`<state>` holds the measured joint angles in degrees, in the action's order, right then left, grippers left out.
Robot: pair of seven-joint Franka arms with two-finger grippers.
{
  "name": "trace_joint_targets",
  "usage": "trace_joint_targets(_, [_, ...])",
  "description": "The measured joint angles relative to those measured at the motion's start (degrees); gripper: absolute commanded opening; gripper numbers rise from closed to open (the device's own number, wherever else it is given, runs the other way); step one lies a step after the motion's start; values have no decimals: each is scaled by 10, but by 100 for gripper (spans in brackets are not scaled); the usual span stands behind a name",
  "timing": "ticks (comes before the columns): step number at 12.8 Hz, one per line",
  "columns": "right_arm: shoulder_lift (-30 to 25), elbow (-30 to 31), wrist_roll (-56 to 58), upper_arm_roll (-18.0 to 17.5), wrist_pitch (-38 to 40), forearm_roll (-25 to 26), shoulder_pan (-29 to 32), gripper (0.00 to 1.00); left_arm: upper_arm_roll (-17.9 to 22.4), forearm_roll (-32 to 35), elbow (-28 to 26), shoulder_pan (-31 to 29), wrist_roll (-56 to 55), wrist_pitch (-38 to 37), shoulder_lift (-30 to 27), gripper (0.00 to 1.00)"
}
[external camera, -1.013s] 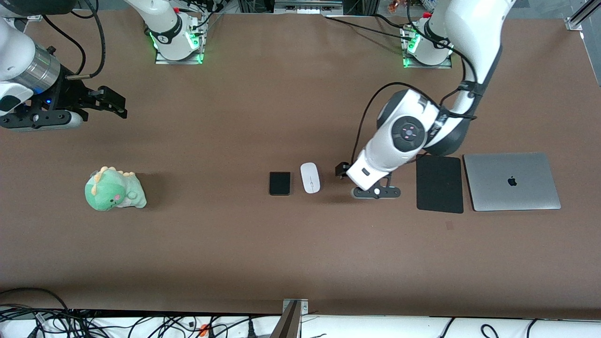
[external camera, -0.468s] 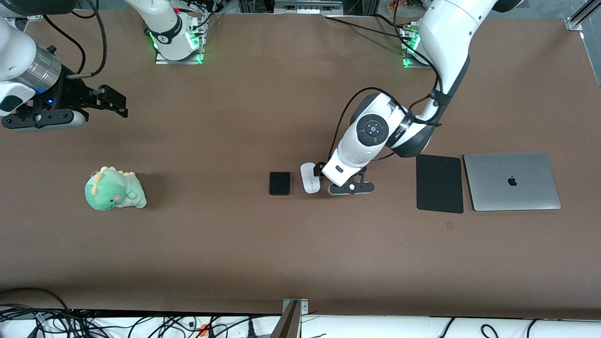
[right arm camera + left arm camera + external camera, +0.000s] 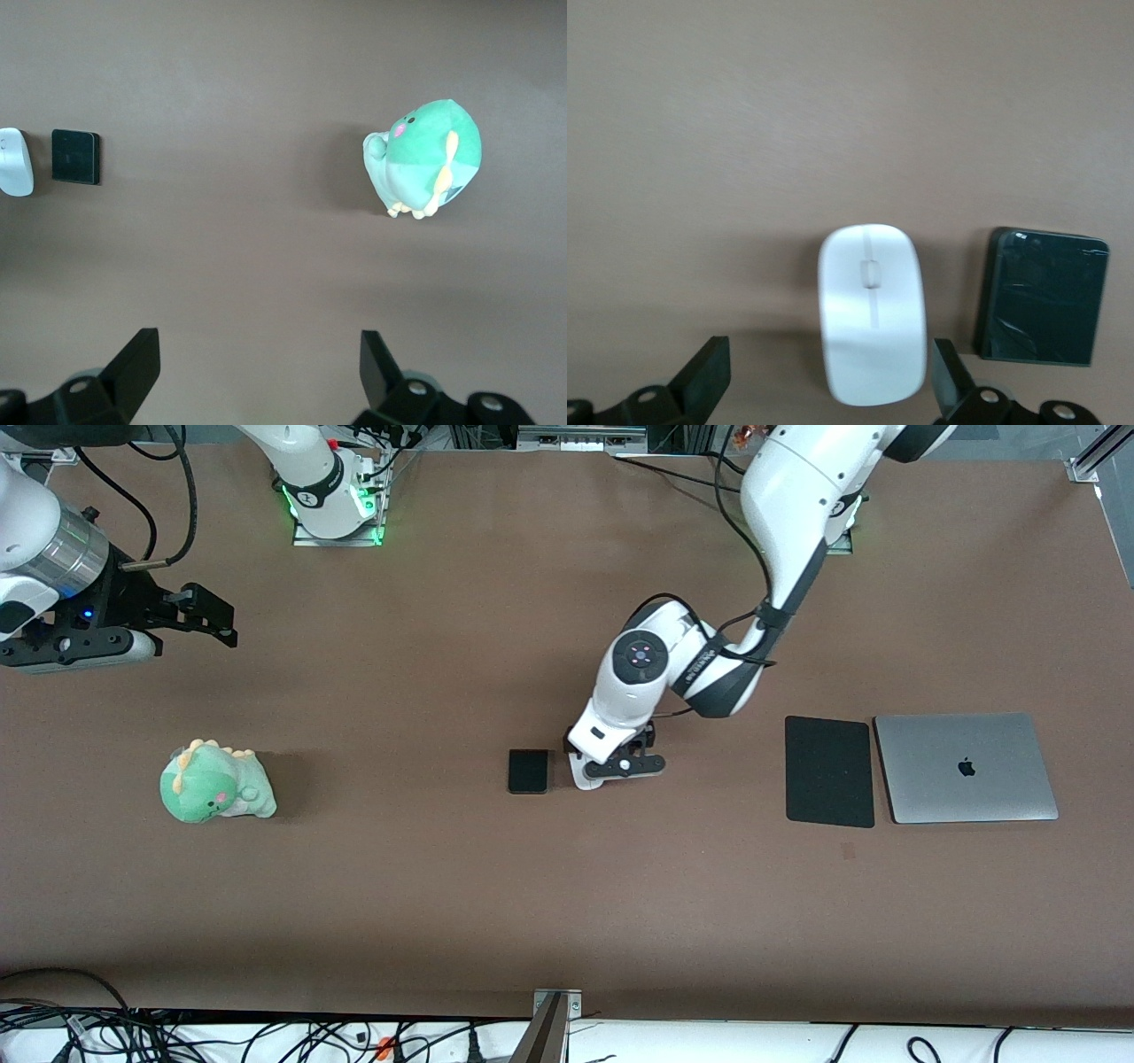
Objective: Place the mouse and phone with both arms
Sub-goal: 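Lower the left gripper and grasp the white mouse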
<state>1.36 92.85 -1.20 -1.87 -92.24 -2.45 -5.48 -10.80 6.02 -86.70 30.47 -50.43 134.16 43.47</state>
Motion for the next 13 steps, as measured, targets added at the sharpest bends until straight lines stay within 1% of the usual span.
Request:
trace_joint_targets(2, [6,-1,2,0,0,0,-1,100,23,9,29,28,-7,0,28,100])
trace_joint_targets(4, [9,-1,3,-2,5,0,-4,100,44,10,42,48,-9,16,47,100])
trace_joint_targets(8, [19,-1,6,-2,11,0,-5,100,51,17,46,66,-24,54,75,100])
trace_joint_targets(9, [24,-1,7,-2,13,0,-5,100,52,27,46,68,-31,56,78,58])
trace_joint_targets(10, [30,0,9,-2,13,0,-6,100,53,37,46,70,-33,57,79,30])
trace_joint_targets(11, [39,0,11,-3,12,0,-8,100,55,48,48,70,-34,57,79,17])
trace_joint_targets(13, [57,0,11,-4,2,-1,-24,100,60,53,53,69,-34,54,79,16])
